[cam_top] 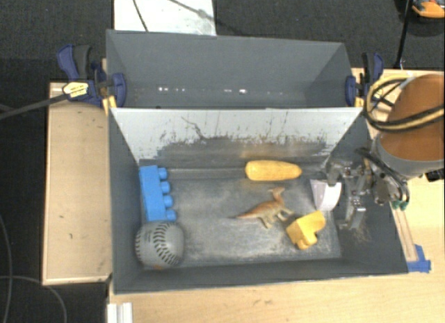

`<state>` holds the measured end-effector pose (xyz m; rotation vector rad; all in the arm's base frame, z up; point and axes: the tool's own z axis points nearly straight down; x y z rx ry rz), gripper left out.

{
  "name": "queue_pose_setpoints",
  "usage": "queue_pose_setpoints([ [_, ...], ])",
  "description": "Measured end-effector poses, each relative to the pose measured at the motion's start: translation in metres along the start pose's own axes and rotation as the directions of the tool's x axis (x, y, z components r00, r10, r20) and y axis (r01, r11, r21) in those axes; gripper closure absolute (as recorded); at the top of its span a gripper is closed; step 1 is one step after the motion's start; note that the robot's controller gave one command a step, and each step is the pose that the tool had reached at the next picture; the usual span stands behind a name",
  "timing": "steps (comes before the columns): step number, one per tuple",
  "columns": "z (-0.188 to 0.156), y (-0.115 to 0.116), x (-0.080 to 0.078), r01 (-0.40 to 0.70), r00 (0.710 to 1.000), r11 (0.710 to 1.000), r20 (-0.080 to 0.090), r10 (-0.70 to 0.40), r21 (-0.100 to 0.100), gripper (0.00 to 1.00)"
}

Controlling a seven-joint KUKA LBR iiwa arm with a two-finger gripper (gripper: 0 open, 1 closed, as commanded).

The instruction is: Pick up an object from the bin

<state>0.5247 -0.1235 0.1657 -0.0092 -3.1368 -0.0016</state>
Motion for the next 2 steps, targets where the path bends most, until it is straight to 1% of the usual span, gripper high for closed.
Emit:
queue_pose_setpoints([
  [1, -0.005, 0.001, -0.002, 0.004, 1.000, 1.000, 0.008, -0.004, 0.002, 0.00],
  [2, 0.030, 0.012, 0.004, 0.165, 0.986, 0.986, 0.014, -0.165, 0.006, 0.00],
])
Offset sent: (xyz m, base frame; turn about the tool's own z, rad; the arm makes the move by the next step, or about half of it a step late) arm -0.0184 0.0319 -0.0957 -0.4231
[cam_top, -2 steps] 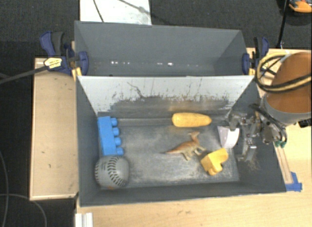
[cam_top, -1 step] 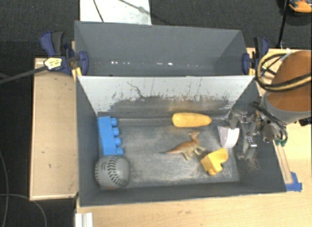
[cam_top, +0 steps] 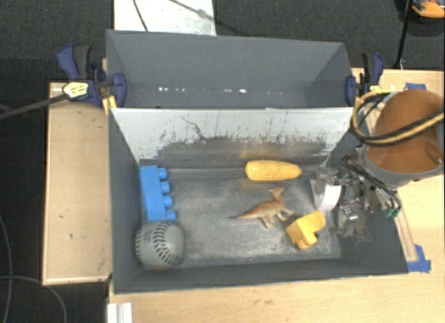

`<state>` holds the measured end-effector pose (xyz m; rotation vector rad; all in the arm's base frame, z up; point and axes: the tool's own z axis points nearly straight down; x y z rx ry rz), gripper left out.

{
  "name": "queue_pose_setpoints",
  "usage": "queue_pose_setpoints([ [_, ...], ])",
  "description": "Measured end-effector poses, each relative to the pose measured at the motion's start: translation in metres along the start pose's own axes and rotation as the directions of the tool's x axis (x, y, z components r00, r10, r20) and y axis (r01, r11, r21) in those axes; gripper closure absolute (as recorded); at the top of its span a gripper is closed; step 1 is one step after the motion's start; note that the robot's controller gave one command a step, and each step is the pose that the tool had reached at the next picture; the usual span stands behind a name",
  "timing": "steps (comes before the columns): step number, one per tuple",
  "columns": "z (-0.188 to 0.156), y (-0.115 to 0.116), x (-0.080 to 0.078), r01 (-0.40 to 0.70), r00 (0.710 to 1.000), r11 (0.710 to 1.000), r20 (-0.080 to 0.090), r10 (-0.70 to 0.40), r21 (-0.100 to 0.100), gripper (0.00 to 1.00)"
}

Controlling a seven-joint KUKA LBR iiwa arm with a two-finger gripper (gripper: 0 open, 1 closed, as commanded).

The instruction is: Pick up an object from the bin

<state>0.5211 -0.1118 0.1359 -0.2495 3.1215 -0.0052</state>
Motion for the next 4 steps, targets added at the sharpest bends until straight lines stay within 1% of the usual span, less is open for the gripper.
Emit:
queue_pose_setpoints([
  [1, 0.028, 0.011, 0.002, 0.155, 0.988, 0.988, -0.010, -0.155, -0.007, 0.00],
  [2, 0.017, 0.023, -0.005, 0.381, 0.925, 0.925, -0.003, -0.381, -0.005, 0.00],
  [3, 0.062, 0.032, 0.016, 0.407, 0.913, 0.913, -0.003, -0.407, -0.006, 0.00],
  [4, 0.065, 0.021, 0.008, 0.644, 0.765, 0.765, -0.002, -0.644, -0.007, 1.00],
])
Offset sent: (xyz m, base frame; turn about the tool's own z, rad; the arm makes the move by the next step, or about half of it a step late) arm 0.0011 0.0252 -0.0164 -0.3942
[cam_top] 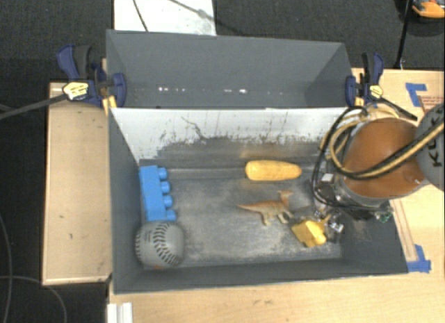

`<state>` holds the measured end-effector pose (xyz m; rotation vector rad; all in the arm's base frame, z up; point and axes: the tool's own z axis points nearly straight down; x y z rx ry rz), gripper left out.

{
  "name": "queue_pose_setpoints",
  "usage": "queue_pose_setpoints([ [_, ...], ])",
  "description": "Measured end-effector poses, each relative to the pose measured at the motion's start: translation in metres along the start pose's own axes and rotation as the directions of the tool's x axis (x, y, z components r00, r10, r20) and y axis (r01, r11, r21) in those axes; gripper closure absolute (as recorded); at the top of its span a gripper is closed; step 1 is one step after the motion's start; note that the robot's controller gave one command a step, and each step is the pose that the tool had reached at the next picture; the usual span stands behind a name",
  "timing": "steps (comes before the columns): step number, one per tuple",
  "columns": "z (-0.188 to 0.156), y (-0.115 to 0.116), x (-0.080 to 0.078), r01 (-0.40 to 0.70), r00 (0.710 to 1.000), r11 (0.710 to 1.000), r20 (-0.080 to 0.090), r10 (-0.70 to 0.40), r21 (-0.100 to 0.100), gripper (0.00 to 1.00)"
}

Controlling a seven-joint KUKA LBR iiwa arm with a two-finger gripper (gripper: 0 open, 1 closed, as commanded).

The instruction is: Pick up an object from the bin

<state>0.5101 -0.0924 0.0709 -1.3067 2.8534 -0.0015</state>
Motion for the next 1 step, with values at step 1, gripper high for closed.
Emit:
queue_pose_setpoints([
  [1, 0.0000, 0.0000, 0.0000, 0.000, 1.000, 1.000, 0.000, 0.000, 0.000, 1.00],
])
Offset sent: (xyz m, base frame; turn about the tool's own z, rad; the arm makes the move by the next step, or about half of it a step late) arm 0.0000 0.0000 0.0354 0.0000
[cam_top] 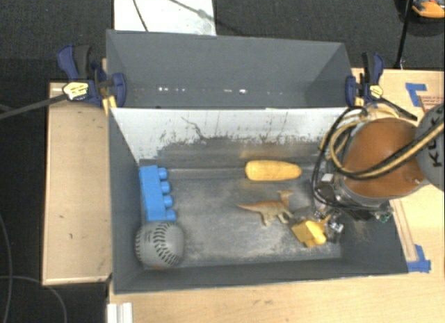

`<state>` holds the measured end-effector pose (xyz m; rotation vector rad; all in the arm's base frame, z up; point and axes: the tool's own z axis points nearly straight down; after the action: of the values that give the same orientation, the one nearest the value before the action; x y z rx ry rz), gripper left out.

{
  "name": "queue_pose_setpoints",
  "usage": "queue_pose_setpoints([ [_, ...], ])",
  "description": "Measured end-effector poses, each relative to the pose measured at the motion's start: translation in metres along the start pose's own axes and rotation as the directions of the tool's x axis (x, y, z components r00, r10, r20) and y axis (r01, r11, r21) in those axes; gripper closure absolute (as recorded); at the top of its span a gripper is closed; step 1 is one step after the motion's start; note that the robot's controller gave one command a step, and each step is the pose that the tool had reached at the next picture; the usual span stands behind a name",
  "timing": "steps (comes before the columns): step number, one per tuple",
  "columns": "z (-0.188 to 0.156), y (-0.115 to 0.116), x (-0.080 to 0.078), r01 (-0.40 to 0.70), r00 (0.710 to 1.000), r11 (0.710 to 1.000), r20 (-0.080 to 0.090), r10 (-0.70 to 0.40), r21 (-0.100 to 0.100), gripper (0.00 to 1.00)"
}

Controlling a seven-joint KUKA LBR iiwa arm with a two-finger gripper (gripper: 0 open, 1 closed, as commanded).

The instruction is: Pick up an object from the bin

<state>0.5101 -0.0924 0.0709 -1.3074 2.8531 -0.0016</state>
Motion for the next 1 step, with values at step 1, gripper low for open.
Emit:
queue_pose_setpoints([
  [1, -0.0040, 0.0012, 0.0003, 0.000, 1.000, 1.000, -0.001, 0.000, -0.003, 1.00],
])
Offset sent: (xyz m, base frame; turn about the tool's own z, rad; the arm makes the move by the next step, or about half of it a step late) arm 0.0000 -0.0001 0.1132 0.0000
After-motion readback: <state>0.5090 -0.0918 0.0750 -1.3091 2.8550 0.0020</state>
